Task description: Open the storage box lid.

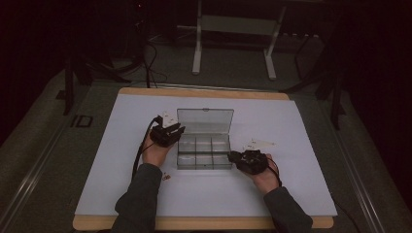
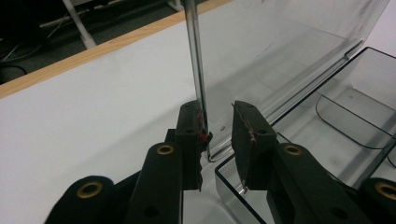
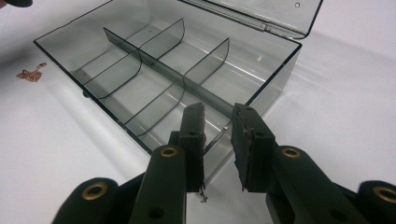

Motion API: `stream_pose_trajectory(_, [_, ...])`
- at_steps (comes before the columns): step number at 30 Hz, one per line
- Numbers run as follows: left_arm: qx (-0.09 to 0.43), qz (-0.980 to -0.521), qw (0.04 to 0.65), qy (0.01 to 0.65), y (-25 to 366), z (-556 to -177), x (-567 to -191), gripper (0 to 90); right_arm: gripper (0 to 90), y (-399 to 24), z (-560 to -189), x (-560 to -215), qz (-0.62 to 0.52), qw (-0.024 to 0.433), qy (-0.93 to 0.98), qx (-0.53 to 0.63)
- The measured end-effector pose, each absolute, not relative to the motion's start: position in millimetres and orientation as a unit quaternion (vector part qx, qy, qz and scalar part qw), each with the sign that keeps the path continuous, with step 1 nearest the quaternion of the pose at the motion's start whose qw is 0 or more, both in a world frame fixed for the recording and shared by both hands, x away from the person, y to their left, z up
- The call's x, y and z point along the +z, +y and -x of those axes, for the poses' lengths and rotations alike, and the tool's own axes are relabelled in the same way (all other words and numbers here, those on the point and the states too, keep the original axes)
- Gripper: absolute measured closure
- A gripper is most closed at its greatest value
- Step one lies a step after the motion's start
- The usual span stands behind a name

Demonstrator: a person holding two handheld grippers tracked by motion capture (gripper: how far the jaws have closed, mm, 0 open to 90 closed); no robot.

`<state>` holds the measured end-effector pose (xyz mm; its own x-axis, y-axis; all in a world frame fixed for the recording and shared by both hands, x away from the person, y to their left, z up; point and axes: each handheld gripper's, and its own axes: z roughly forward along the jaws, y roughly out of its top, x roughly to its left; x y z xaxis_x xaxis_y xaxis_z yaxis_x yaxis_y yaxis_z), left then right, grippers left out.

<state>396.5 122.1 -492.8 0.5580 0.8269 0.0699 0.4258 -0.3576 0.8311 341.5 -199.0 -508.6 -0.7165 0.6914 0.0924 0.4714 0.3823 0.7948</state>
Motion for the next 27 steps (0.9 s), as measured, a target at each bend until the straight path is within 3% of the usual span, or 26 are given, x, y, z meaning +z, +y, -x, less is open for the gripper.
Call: stream_pose_trajectory(27, [0.231, -0.791, 0.398, 0.403, 123, -410, -504, 67.9, 74.3, -199, -341, -509, -0.355, 0.128, 0.821, 0.429])
